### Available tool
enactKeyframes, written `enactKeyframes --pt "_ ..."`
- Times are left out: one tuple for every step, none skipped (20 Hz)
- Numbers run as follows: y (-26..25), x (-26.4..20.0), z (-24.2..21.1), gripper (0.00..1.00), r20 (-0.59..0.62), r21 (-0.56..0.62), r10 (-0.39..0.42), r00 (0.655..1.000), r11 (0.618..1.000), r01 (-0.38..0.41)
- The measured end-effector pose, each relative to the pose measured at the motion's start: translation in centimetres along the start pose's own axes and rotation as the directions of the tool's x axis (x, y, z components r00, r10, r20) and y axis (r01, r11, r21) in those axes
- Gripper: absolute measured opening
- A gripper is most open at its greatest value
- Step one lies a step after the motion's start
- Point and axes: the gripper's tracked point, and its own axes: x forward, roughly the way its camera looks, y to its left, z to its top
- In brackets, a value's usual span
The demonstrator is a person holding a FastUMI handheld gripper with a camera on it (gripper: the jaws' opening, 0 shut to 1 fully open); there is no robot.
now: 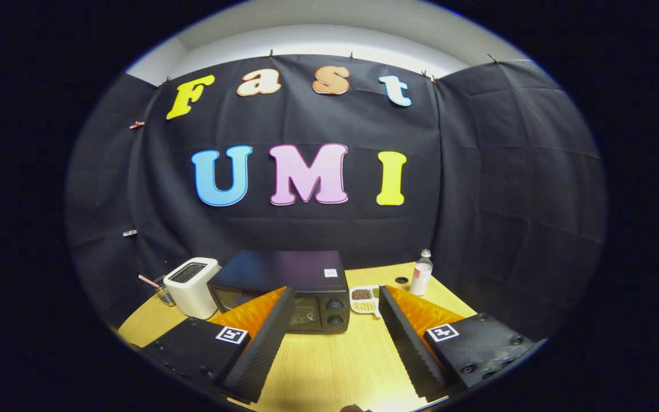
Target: Open the toaster oven, put the food inside, and close the toaster oven door.
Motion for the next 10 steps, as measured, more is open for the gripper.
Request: enactKeyframes --pt "-0.5 0.1 -0.1 0.98 -0.007 0.002 -0.009 1.000 1.000 0.009" --pt "-0.7 0.1 -0.1 0.98 -0.009 0.002 -0.013 1.000 1.000 0.013" --pt "-0.9 0.3 0.0 0.97 -0.008 0.005 -0.016 1.000 1.000 0.016" --pt "-1.0 0.4 0.3 0.97 -0.006 0.012 -0.019 1.000 1.000 0.019" --pt "-1.0 0.6 0.6 0.97 -0.003 0.021 -0.020 1.000 1.000 0.020" --pt "-0.9 0.8 0.9 0.97 0.002 0.031 -0.018 1.000 0.999 0.018" --pt "-0.8 1.1 1.2 0.97 0.006 0.037 -0.016 1.000 0.999 0.016" --pt "-0.6 1.5 1.4 0.97 0.010 0.037 -0.012 1.000 0.999 0.011" --pt "-0.5 1.8 1.6 0.97 0.012 0.031 -0.007 1.000 0.999 0.006" --pt "-0.3 1.9 1.8 0.97 0.014 0.023 -0.002 1.000 1.000 0.001"
